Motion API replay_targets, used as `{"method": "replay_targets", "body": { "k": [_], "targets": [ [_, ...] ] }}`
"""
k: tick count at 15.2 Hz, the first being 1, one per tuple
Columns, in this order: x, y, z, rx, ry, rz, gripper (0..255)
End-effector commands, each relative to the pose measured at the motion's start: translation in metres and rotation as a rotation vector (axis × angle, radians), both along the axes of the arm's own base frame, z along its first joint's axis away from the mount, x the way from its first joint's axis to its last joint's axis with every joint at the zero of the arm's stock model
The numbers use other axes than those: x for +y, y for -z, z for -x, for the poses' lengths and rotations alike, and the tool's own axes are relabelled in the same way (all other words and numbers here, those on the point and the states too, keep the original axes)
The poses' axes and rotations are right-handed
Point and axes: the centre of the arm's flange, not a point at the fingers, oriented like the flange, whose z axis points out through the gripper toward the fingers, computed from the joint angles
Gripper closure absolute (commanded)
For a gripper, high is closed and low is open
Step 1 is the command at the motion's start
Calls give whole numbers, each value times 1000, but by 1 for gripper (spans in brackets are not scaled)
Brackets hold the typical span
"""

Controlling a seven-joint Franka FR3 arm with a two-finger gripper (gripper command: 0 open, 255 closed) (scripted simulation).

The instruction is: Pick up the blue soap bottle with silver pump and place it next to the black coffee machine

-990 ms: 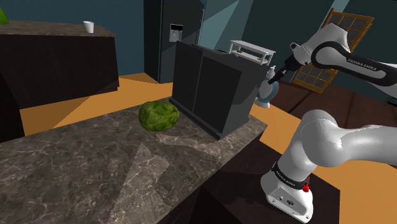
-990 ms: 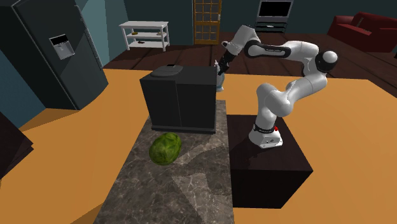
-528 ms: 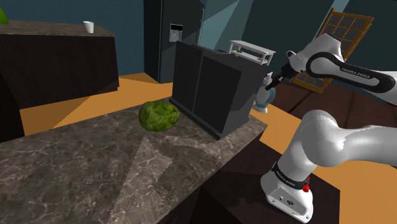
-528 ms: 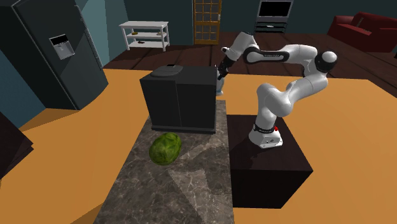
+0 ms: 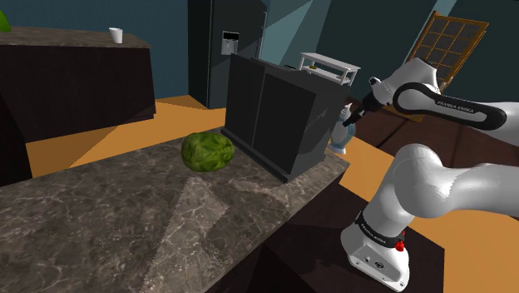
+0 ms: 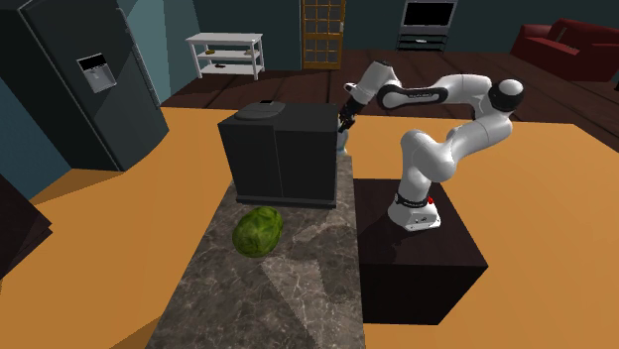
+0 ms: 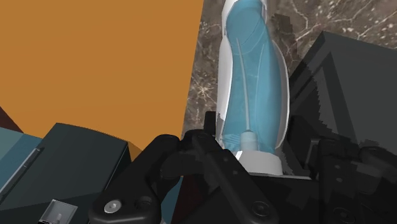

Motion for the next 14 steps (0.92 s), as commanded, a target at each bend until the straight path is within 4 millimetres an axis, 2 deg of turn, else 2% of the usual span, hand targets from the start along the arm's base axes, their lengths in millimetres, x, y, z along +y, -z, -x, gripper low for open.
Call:
{"method": "replay_targets", "body": {
  "k": [1, 7, 14],
  "targets": [
    [0, 10, 1, -1, 0, 0, 255],
    [0, 43, 1, -1, 0, 0, 255],
    [0, 43, 1, -1, 0, 0, 255]
  ]
}}
